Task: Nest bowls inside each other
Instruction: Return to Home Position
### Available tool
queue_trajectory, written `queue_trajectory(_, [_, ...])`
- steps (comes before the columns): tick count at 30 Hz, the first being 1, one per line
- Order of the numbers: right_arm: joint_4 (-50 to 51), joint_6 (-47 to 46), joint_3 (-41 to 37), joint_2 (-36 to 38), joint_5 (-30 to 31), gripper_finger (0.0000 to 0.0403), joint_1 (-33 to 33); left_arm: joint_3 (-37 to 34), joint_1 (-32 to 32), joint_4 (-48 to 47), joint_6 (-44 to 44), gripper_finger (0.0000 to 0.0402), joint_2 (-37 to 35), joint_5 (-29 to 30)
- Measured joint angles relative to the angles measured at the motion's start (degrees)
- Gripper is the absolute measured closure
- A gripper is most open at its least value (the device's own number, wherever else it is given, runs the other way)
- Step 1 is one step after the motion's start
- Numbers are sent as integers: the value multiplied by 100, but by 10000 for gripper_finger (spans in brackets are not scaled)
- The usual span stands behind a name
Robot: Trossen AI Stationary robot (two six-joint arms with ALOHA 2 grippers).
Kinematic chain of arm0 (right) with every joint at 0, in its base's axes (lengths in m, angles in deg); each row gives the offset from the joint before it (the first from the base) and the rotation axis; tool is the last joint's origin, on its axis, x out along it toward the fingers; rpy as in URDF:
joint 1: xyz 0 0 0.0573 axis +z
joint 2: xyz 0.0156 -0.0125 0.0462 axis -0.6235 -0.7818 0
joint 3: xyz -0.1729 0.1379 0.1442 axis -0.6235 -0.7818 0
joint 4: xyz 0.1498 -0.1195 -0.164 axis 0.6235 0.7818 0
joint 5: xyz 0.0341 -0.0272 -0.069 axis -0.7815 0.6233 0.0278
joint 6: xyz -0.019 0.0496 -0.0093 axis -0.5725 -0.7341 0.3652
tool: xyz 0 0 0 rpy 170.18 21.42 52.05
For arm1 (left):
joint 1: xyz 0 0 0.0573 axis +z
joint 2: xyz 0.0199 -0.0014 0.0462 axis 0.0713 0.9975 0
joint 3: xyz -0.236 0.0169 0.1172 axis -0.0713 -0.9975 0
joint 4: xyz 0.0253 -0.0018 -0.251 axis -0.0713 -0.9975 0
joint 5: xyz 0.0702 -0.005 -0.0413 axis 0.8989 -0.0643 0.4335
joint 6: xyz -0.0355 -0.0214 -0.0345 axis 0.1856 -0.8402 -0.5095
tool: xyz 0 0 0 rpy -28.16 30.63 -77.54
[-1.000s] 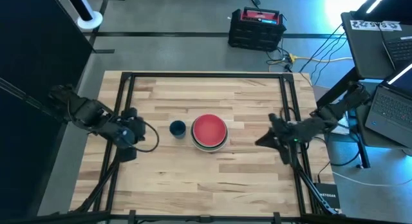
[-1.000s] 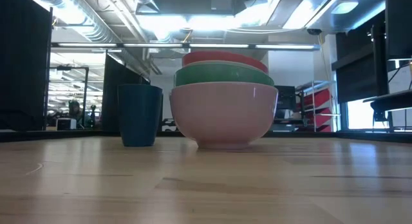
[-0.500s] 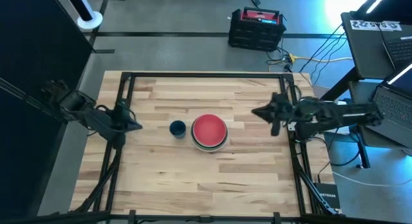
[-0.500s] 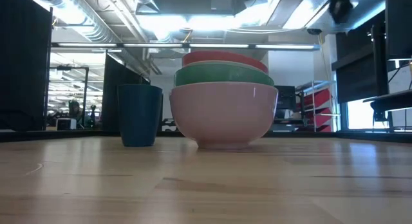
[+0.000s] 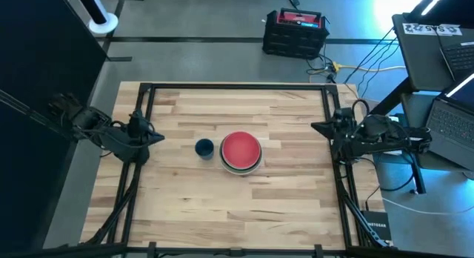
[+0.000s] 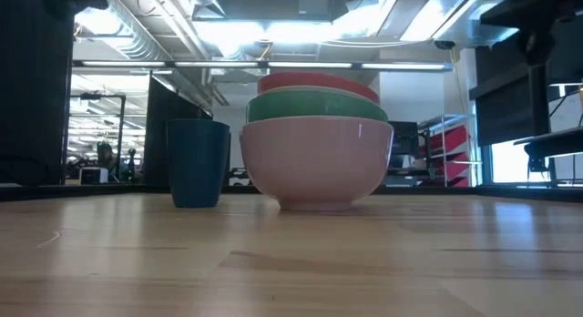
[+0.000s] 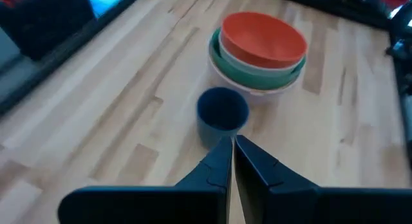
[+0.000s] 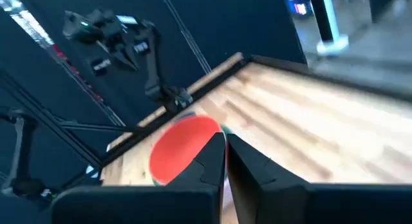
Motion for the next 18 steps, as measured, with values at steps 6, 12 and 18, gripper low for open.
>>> queue_trajectory(6, [-441, 327, -519, 404, -66, 403, 0, -589, 0, 877, 142, 401, 69, 74])
queue_trajectory(12, [-2154, 806, -1594, 788, -506, 403, 2, -1505, -97, 2601, 647, 401, 16, -29])
queue_trajectory(18, [-3069, 1227, -2324, 1091, -434, 403, 1, -1652, -160, 3122, 865, 401, -12, -40])
